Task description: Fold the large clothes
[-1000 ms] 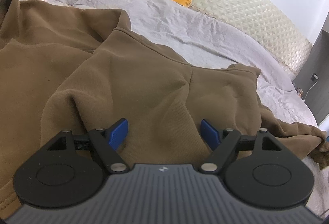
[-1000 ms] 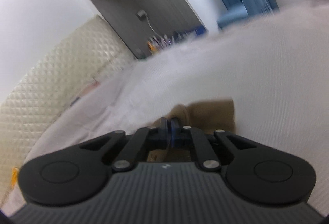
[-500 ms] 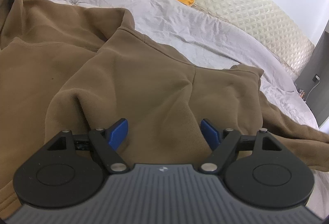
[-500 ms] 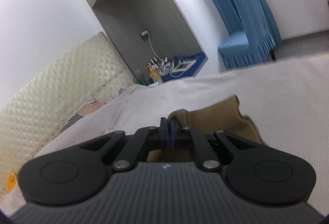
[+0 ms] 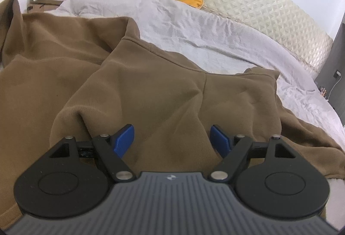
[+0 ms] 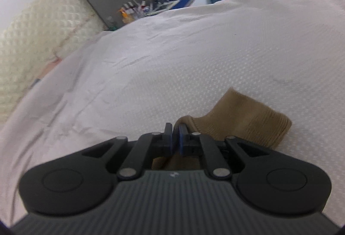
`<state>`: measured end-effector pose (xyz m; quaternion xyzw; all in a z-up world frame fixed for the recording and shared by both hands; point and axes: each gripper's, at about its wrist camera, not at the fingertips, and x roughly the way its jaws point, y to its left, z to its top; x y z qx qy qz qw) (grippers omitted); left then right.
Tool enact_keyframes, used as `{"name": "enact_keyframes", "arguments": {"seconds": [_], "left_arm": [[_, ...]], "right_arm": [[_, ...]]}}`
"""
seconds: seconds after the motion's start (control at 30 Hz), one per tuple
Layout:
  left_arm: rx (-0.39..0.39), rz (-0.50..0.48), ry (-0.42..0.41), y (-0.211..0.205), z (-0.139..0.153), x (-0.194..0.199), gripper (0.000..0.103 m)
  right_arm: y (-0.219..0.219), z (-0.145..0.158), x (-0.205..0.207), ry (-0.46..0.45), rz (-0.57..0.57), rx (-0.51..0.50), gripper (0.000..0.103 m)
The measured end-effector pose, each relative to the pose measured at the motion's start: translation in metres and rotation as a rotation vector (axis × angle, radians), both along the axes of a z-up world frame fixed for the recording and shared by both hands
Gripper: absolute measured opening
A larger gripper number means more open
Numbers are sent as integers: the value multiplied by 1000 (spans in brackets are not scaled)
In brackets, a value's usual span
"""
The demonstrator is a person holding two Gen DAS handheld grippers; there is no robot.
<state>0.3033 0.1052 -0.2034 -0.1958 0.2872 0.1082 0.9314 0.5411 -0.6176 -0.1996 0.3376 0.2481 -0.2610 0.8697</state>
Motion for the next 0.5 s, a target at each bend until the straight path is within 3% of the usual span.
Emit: {"name": "enact_keyframes", "arguments": {"seconds": [0.1,0.17,0.27,0.4,0.5], "left_arm": [[-14,2,3,2,-1,3,82],[-23,2,4,4,-1,3,82],[-36,3,9,6,-1,0,82],[-41,3,9,6,1,-3,82],[-47,7,10,7,2,-6,82]], "right_arm": [[-1,4,-10,-55,40,35,29],[1,12,-22,-107,86,50,57],[12,25,-52,-159,78,33,81],[21,28,-98,-215,1,-45,86],[17,6,-105,-110,-46,14,84]]}}
